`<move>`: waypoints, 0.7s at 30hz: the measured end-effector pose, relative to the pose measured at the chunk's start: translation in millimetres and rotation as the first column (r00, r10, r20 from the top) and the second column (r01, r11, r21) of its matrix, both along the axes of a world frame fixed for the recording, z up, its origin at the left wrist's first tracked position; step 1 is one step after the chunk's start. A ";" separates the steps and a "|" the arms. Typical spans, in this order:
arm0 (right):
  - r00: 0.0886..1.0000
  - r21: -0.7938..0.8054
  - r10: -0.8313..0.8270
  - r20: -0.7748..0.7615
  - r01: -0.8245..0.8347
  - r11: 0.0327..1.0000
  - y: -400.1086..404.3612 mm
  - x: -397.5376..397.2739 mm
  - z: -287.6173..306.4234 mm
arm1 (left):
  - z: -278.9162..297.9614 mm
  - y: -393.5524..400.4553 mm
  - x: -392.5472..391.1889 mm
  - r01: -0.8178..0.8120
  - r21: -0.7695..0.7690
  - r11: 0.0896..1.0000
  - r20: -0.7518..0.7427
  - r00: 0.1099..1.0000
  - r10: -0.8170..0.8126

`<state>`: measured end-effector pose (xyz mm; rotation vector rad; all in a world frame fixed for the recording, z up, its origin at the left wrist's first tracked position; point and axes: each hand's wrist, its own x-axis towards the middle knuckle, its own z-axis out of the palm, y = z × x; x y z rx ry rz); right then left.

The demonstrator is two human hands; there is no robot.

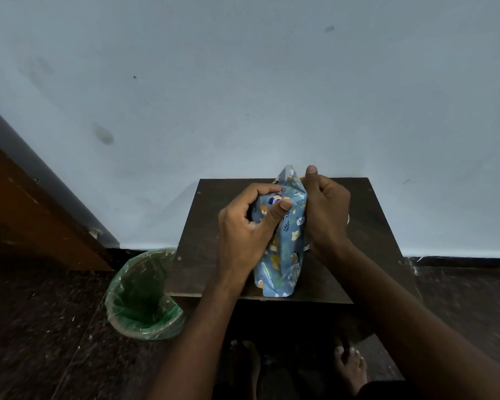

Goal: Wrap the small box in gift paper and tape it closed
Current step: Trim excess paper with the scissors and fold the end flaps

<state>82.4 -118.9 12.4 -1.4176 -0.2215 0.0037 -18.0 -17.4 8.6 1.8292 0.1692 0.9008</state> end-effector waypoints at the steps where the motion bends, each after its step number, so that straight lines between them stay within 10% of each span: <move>1: 0.999 0.010 0.028 -0.017 -0.028 1.000 -0.2 -0.5 4.2 | 0.0 0.1 0.9 -0.045 0.013 0.999 0.018 0.999 0.045; 10: 0.855 0.102 0.516 0.053 -0.519 0.849 -8.7 -4.5 16.6 | -1.1 17.1 2.7 -0.207 0.231 0.951 0.115 0.976 0.184; 21: 0.800 0.241 0.599 -0.030 -0.576 0.782 -4.9 -3.0 7.7 | -3.4 30.5 1.2 0.033 0.268 0.963 -0.026 0.999 -0.027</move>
